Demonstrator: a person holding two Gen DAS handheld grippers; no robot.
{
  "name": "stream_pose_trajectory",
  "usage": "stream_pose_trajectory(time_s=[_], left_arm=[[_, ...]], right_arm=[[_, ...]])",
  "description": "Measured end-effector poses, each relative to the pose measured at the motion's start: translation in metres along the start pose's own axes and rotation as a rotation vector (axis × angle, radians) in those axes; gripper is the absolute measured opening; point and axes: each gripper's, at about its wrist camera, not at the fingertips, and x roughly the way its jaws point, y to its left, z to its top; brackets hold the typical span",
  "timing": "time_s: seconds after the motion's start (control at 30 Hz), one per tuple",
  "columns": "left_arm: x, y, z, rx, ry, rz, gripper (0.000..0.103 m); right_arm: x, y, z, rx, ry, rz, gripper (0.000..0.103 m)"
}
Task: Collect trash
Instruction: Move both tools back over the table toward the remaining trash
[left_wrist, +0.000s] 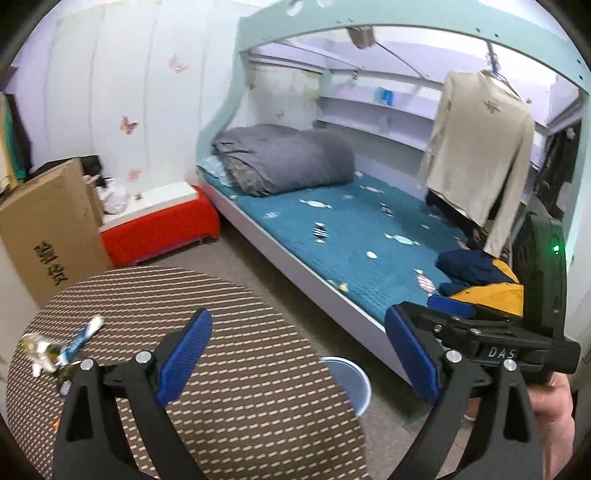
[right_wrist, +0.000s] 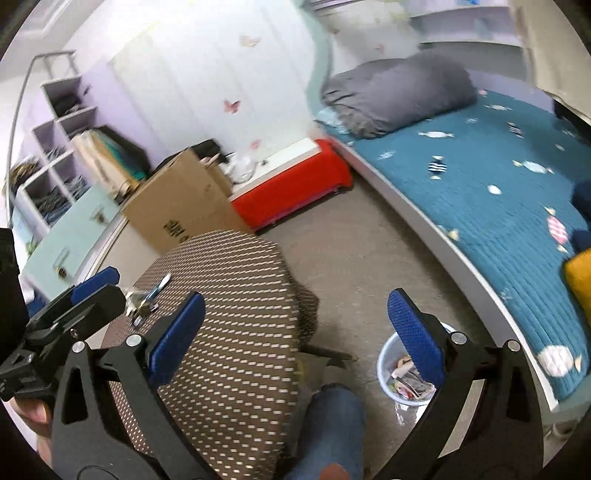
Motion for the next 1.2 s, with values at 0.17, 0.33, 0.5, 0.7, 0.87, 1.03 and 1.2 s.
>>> stream_pose_trajectory(time_s=[0.17,0.33,0.5,0.7,0.87,1.03,1.2], left_arm=[[-0.024,0.038,-0.013,-0.055,-0.032,0.083,0.093],[-0.044,0.083,-0.033,-0.122,-0.044,0.163,0.093],[-0.058,0.129,-0.058,-0.182,-0.037,0.264,0.093],[-0.057,0.183,-0.093,-0.251,0.025,0.399,0.093],[-0.051,0.220,-0.118,-0.310,0.083,0.460,0.093],[-0.044,0.235,-0.132,-0.321,0.131,0.471,0.093],[-0.034,0.244,-0.142,-0.306,0.173,0.461,0.092]], right_arm=[[0.022,0.039,-0.006,-0.068,0.047,0.042,0.097],[0.046,0.078,-0.013,-0.140,0.083,0.080,0.097],[0.069,0.119,-0.021,-0.250,0.107,0.095,0.097],[0.101,0.161,-0.032,-0.376,0.107,0.121,0.097],[0.134,0.194,-0.040,-0.485,0.194,0.120,0.097],[0.170,0.215,-0.048,-0.560,0.286,0.141,0.097],[0.199,0.229,-0.055,-0.602,0.335,0.167,0.097]])
